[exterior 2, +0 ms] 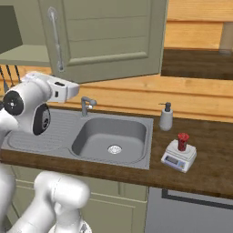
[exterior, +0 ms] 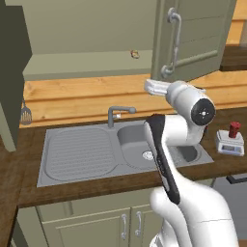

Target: Pick the yogurt and place it on the digital scale for weighing, and close the cabinet.

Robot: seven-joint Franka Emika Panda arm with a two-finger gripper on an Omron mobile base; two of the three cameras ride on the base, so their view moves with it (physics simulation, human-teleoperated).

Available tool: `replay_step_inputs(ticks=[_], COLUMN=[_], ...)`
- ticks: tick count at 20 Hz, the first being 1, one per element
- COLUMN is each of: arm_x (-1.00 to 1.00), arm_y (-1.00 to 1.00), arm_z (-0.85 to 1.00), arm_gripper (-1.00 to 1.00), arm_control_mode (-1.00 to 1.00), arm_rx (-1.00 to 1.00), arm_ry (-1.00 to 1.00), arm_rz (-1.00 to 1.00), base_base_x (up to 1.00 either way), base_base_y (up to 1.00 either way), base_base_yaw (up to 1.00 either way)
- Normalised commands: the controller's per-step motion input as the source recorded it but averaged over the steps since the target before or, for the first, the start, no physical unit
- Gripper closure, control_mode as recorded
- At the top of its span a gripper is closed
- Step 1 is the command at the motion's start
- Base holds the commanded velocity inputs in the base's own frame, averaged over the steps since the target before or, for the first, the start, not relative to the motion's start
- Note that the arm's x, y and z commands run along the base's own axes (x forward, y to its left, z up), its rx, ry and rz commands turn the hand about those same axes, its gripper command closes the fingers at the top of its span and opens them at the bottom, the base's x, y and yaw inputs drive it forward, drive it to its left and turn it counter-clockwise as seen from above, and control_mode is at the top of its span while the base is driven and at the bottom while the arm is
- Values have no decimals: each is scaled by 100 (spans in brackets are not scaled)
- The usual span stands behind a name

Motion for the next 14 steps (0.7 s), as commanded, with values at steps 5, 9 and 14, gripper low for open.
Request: replay_step_inputs(ticks=[5,9,14], arm_x=[100,100,99], arm_y=[52,16,0], arm_z=[16,1,0], arm_gripper=[-100,-100,-100], arm_control_mode=[-100,-100,-100], arm_rx=[-8,-2,0], arm_ry=[13,22,22], arm_rz=[-27,-12,0], base_base_x=[0,0,0], base_base_y=[0,0,0], base_base_yaw=[0,0,0])
